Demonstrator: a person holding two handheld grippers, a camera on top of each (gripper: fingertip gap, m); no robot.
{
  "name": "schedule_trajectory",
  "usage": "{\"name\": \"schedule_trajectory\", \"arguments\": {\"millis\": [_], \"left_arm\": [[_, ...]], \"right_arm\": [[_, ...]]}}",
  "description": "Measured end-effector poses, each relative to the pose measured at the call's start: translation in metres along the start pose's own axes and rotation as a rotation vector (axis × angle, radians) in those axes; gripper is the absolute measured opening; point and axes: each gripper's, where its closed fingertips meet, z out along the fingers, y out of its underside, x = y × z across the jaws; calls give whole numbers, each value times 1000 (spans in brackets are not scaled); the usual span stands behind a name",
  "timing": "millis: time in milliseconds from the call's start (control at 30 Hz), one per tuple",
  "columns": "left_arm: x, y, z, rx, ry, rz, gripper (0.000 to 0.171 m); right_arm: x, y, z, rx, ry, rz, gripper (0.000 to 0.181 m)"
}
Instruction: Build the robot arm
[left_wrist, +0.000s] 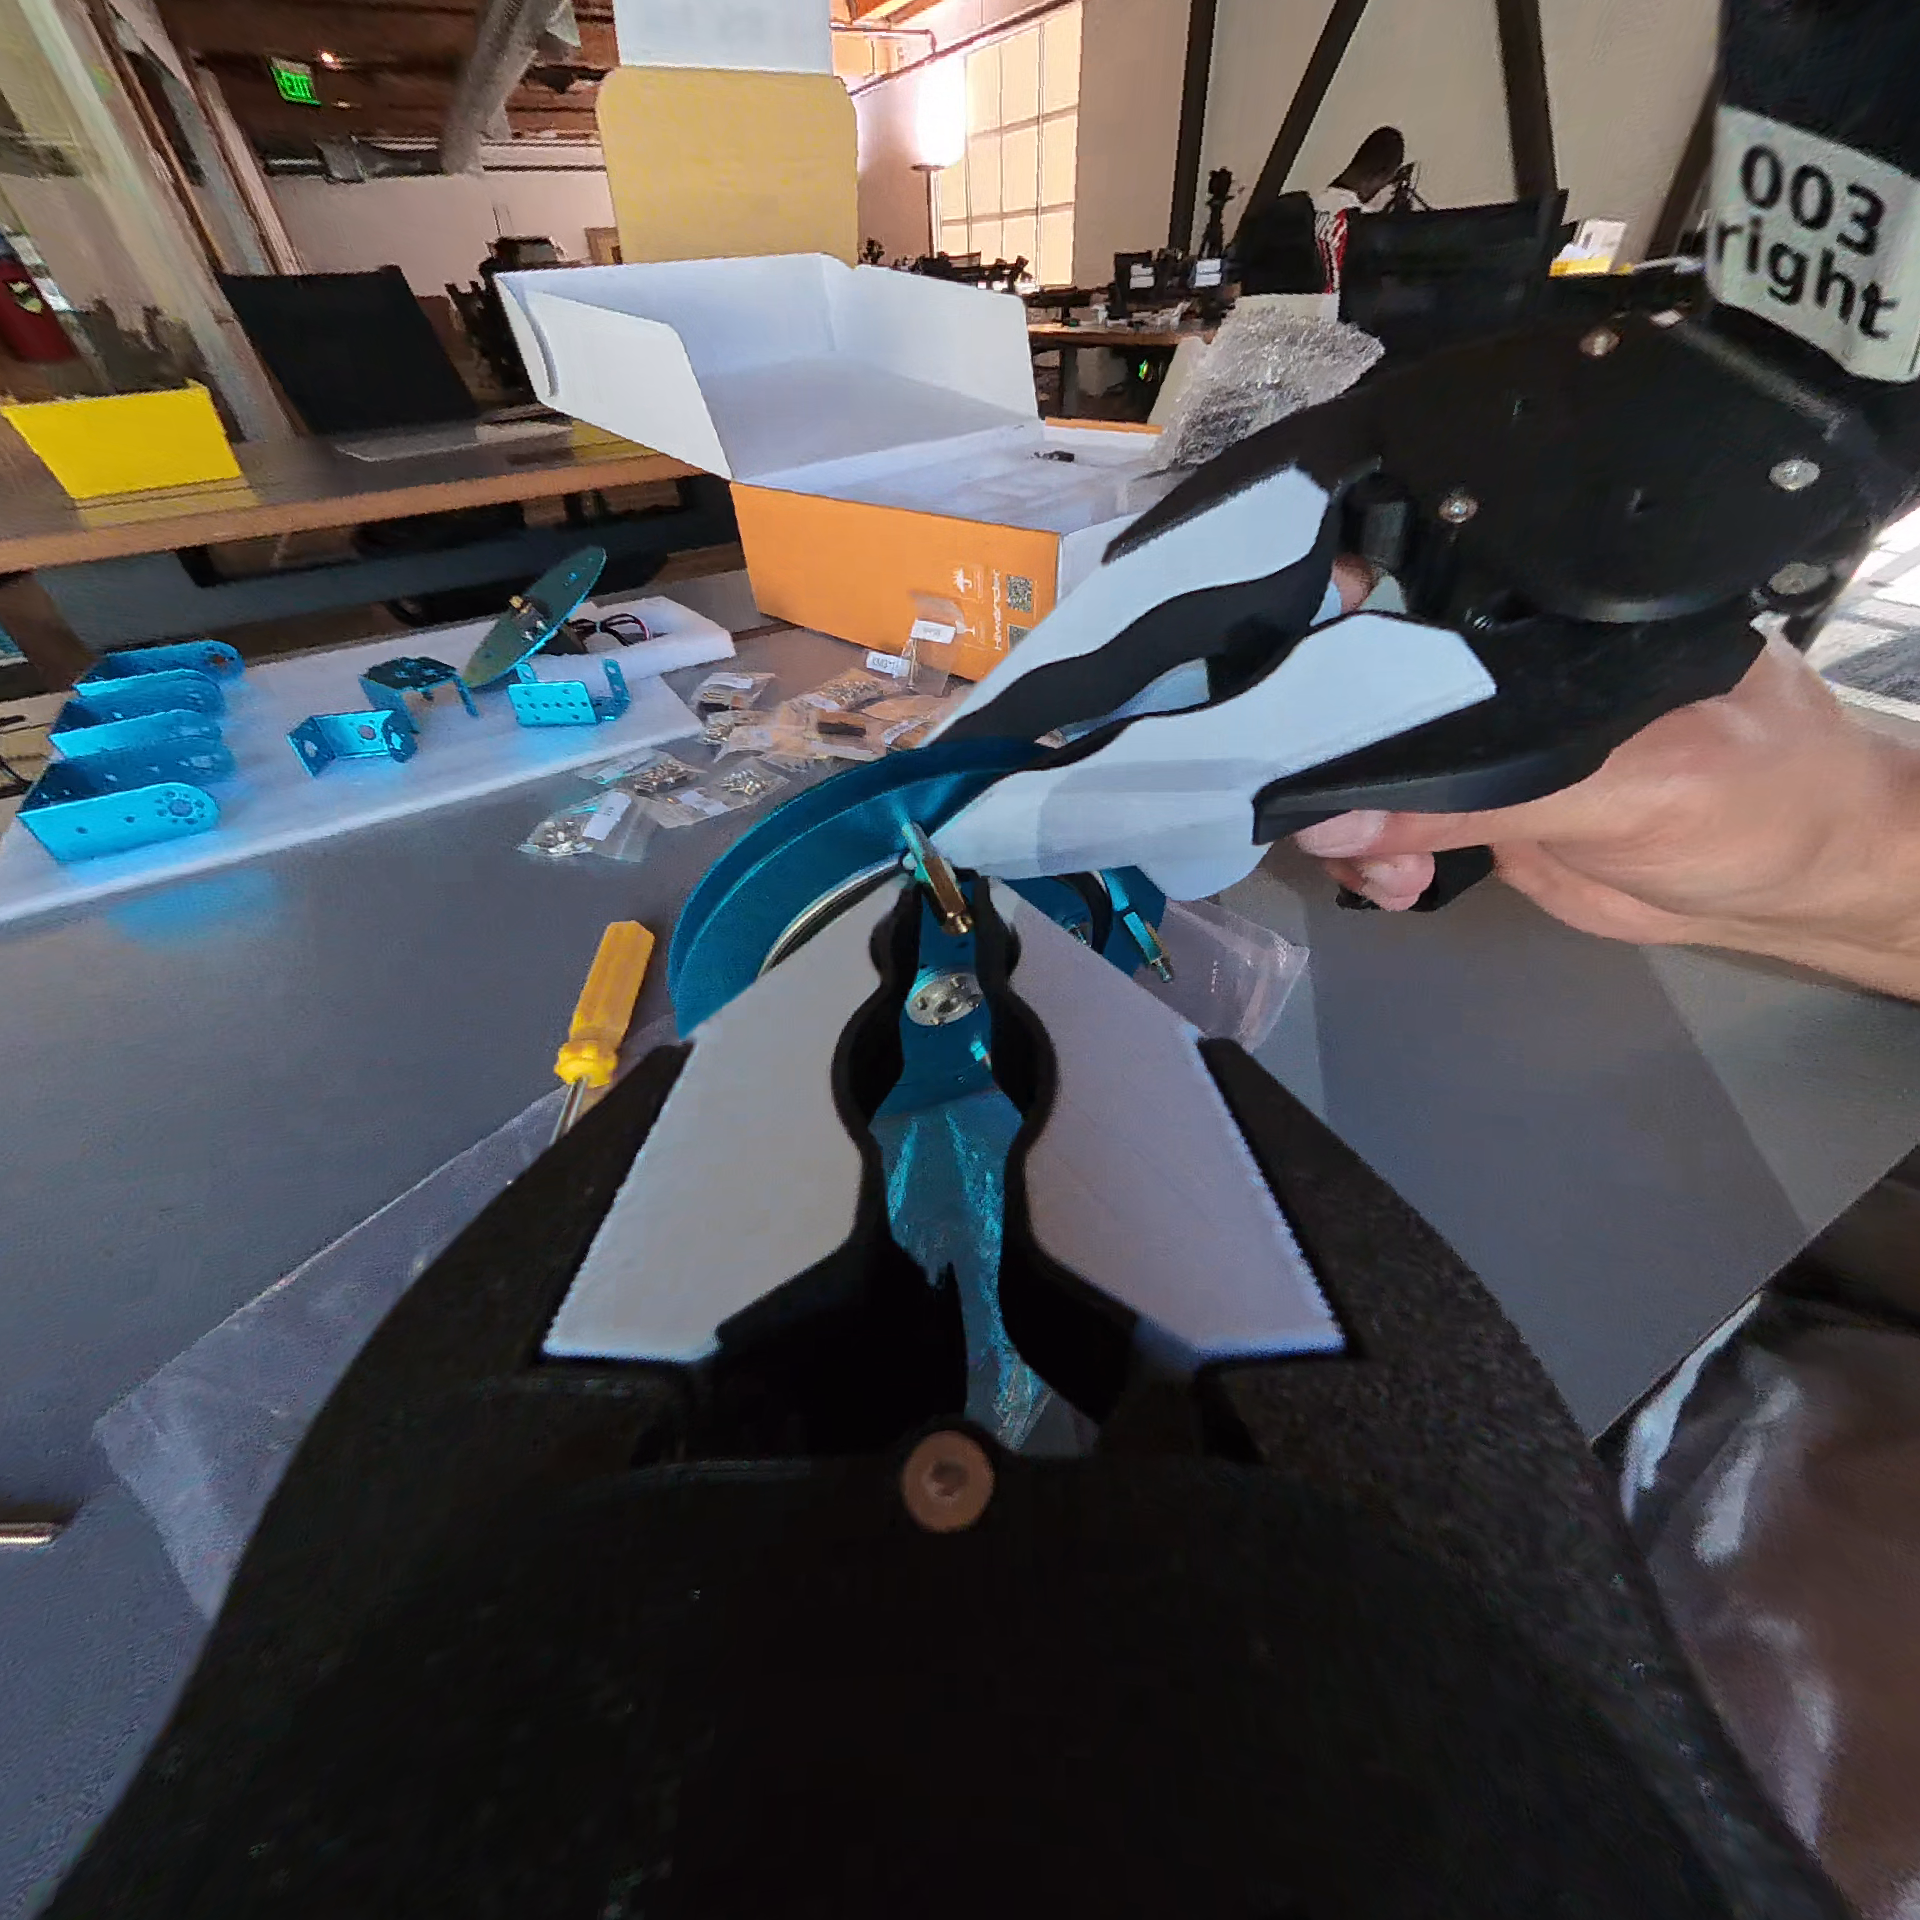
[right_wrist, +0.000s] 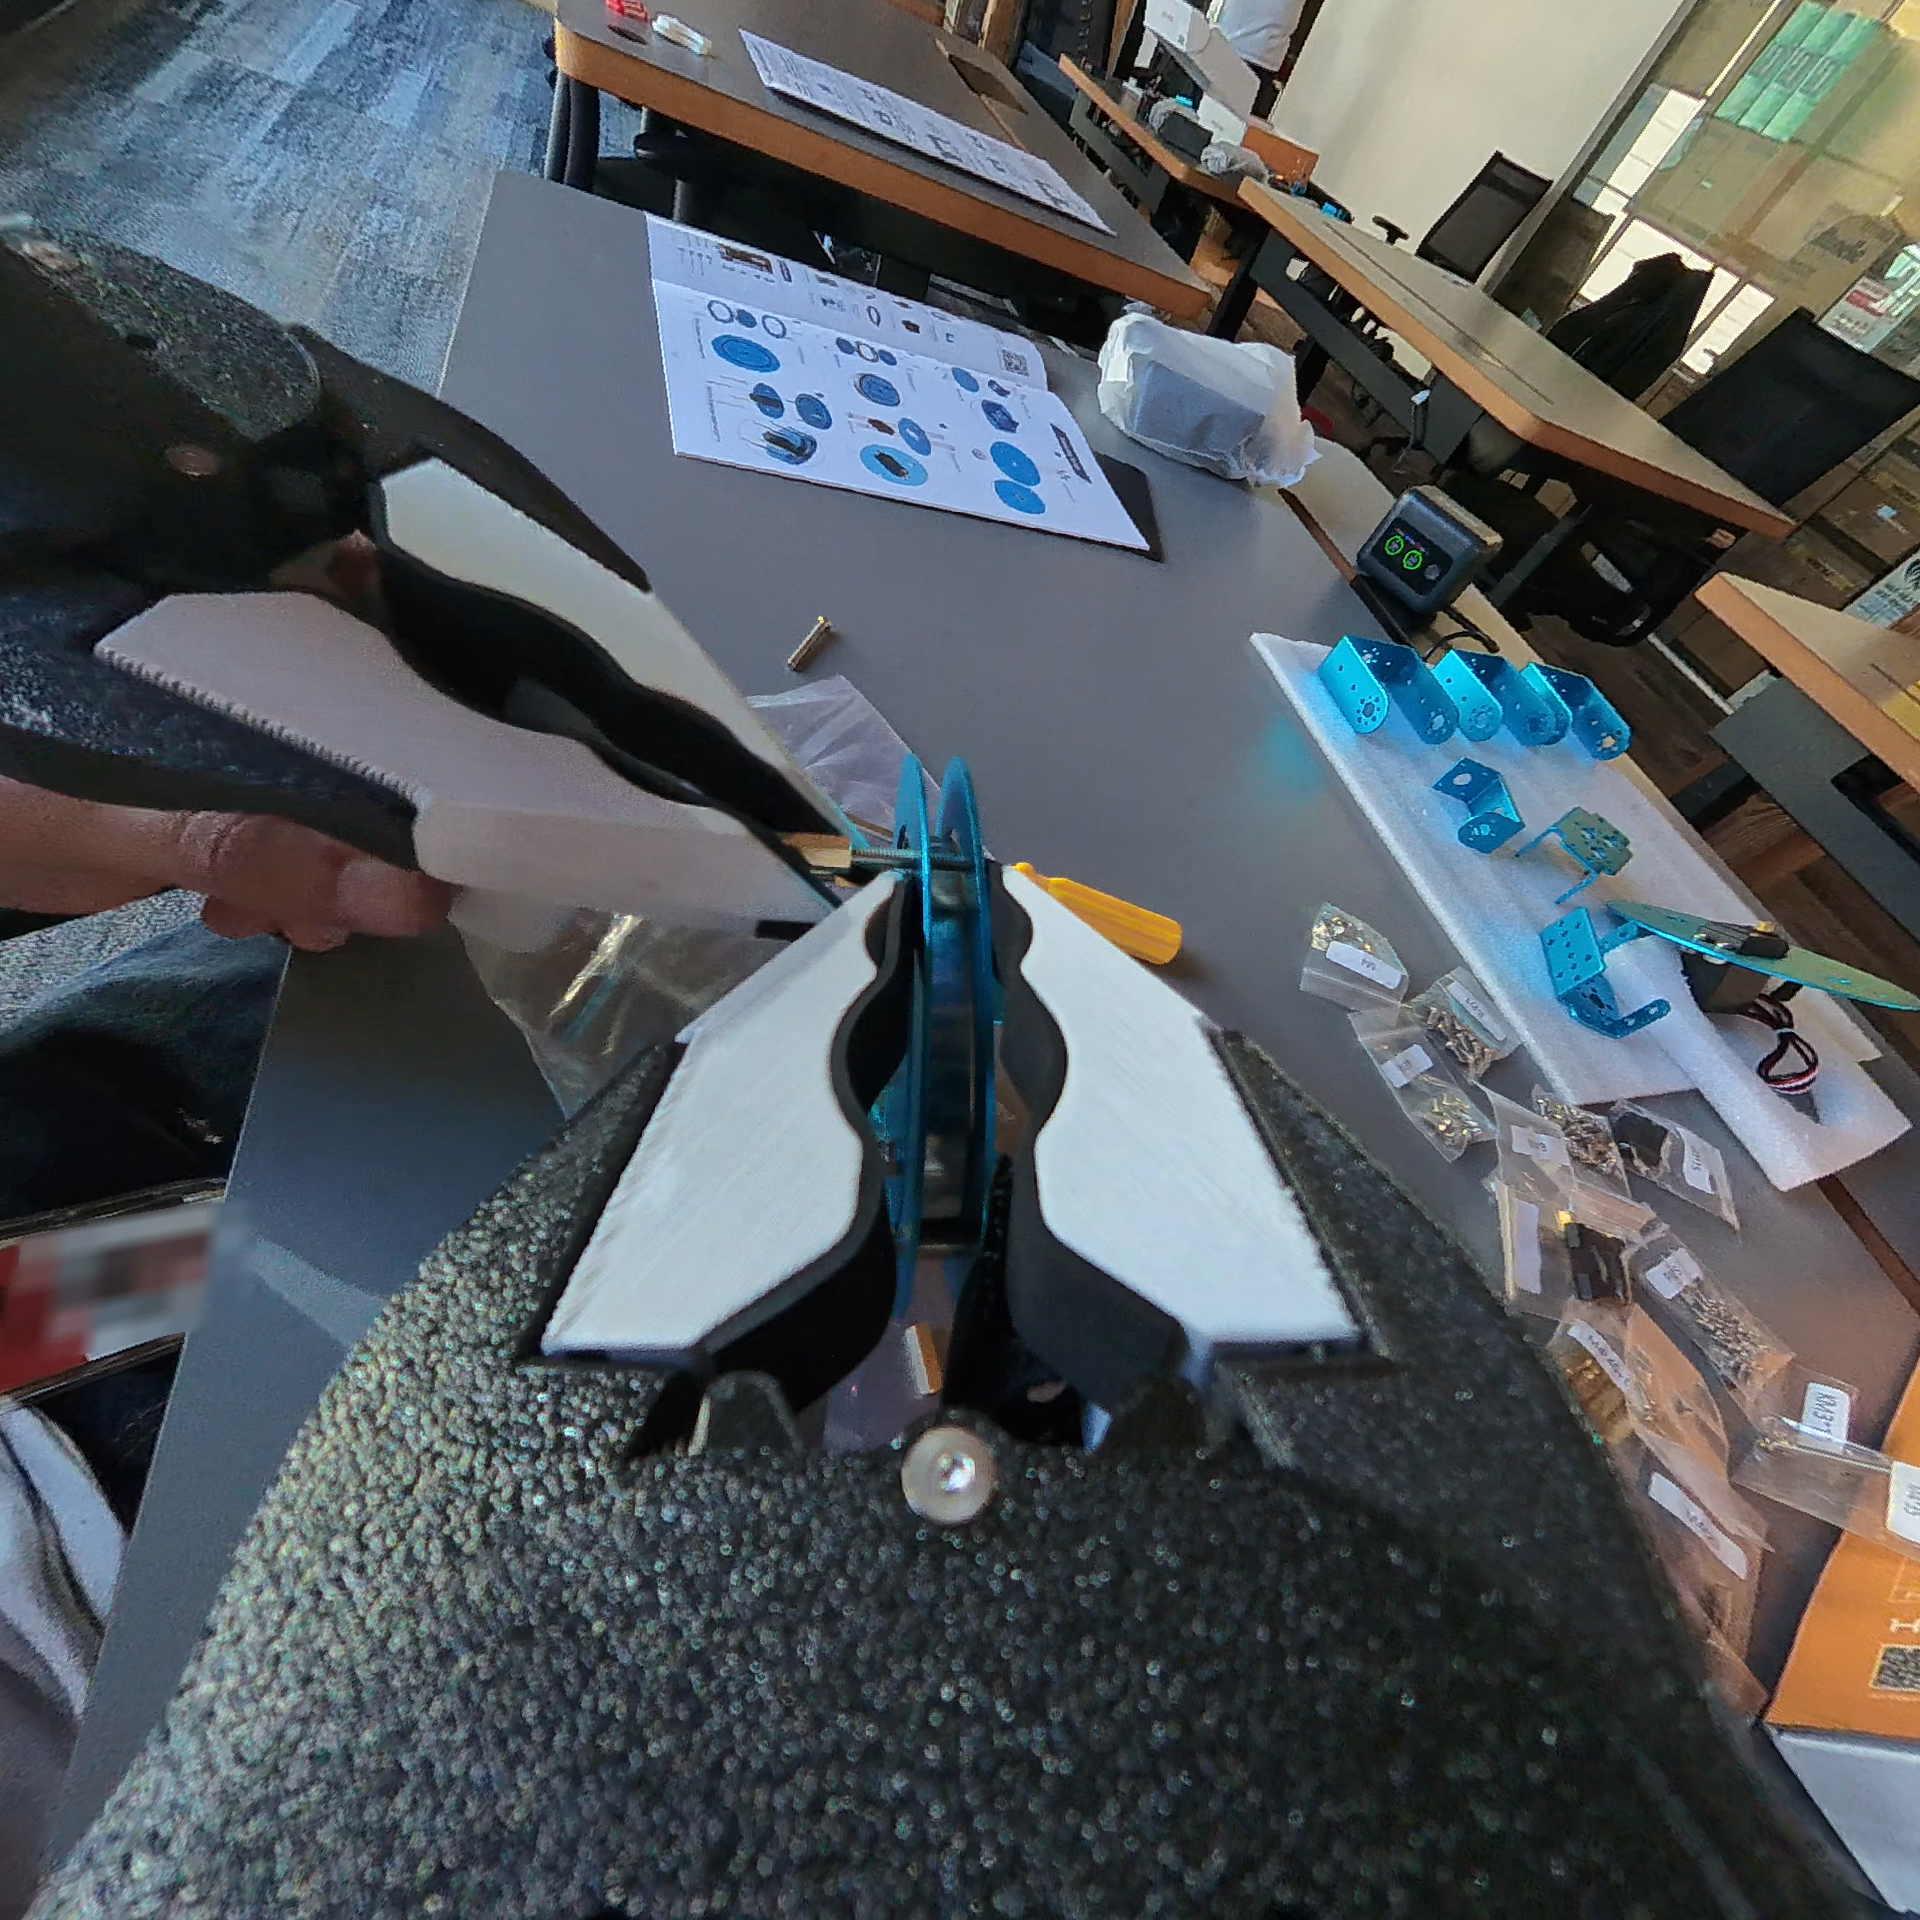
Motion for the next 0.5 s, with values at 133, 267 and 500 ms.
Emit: {"name": "schedule_trajectory", "arguments": {"millis": [133, 267, 500], "left_arm": [[-4, 1, 0, -20, -153, 301, 6], [-11, -1, -4, -116, -526, 1073, 4], [-10, 1, -1, -77, -421, 868, 6]], "right_arm": [[0, 0, 0, 1, -10, 20, 11], [-1, 1, -1, -4, -19, 34, 11], [0, 3, 0, -8, -24, 39, 11]]}}
